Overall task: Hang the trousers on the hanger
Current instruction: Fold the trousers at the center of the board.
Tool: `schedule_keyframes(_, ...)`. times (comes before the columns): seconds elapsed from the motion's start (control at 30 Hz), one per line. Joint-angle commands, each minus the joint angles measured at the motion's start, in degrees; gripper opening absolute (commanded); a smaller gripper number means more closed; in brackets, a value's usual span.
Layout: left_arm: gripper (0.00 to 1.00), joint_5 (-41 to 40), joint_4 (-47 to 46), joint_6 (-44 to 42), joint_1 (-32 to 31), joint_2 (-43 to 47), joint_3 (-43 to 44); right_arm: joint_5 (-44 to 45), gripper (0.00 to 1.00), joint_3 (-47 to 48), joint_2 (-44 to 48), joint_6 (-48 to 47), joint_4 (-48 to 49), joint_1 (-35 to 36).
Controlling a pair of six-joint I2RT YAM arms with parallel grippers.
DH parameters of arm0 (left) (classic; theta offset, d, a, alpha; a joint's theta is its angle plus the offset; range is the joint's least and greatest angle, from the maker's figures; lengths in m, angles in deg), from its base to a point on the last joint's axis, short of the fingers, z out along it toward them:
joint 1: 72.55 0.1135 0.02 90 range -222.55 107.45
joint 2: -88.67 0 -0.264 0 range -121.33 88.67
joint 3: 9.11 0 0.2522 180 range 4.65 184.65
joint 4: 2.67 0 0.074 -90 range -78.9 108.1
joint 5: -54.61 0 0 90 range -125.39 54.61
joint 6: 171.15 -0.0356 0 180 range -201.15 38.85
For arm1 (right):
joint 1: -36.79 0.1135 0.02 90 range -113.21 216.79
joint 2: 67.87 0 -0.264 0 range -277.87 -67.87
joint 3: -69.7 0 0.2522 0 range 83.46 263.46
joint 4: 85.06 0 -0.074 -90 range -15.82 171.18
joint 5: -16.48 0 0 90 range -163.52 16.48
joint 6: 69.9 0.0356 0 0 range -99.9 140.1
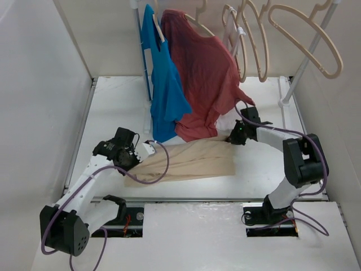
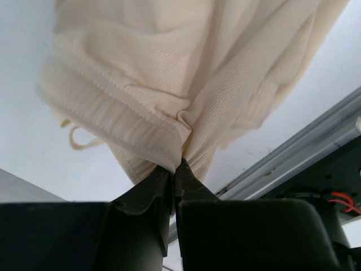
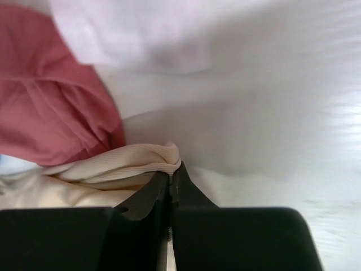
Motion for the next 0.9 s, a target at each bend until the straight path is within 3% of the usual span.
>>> schedule_keyframes(0.0, 0.00, -0.43, 4.19, -7.09, 0.55, 2.69, -1.12, -1.22, 0.00, -3.26, 4.73, 3.48, 4.99, -4.21)
schedule_keyframes(0.17, 0.00, 0.62, 1.39, -7.80, 0.55, 2.69, -3.57, -0.69, 0.00, -5.81, 9.82, 6.38, 6.75, -4.83)
schedule_keyframes(0.23, 0.15, 1.85, -0.46, -7.28, 0.55, 2.17, -4.45, -1.48, 0.04, -5.81, 9.05, 6.38, 6.76, -4.31)
schedule_keyframes(0.3, 0.34, 2.38, -2.39, -6.66, -0.06, 1.47, -5.07, -2.10, 0.26, -5.20, 6.67, 5.15, 6.76, -4.31)
schedule_keyframes(0.33, 0.51, 2.99, -2.40, -6.66, -0.06, 0.94, -5.07, -2.10, 0.56, -5.20, 6.06, 4.37, 6.76, -4.31)
schedule_keyframes(0.37, 0.57, 3.00, -2.92, -5.44, -0.06, 0.94, -5.07, -2.10, 0.67, -4.68, 6.05, 4.36, 5.80, -4.31)
schedule_keyframes(0.43, 0.65, 1.78, -2.93, -4.73, -0.06, 1.72, -5.07, -2.10, 0.76, -3.98, 5.35, 1.82, 3.43, -5.10)
schedule_keyframes(0.47, 0.75, 1.07, -2.93, -4.72, -0.06, 2.51, -5.07, -2.10, 0.81, -3.27, 5.95, 0.94, 2.38, -5.88)
schedule_keyframes(0.7, 0.96, 7.55, 0.41, -5.34, 2.57, 9.11, 3.70, 0.54, 0.89, -4.13, 14.30, -2.41, -7.29, -7.03)
schedule_keyframes(0.73, 0.99, 8.70, -2.02, -2.47, 2.58, 8.50, 5.54, 0.54, 0.89, -5.10, 16.49, -2.41, -8.78, -7.03)
schedule_keyframes(0.87, 0.95, 9.76, -8.89, 3.96, 2.58, 1.40, 6.09, -2.09, 0.90, -11.51, 21.67, -0.65, -9.59, -7.03)
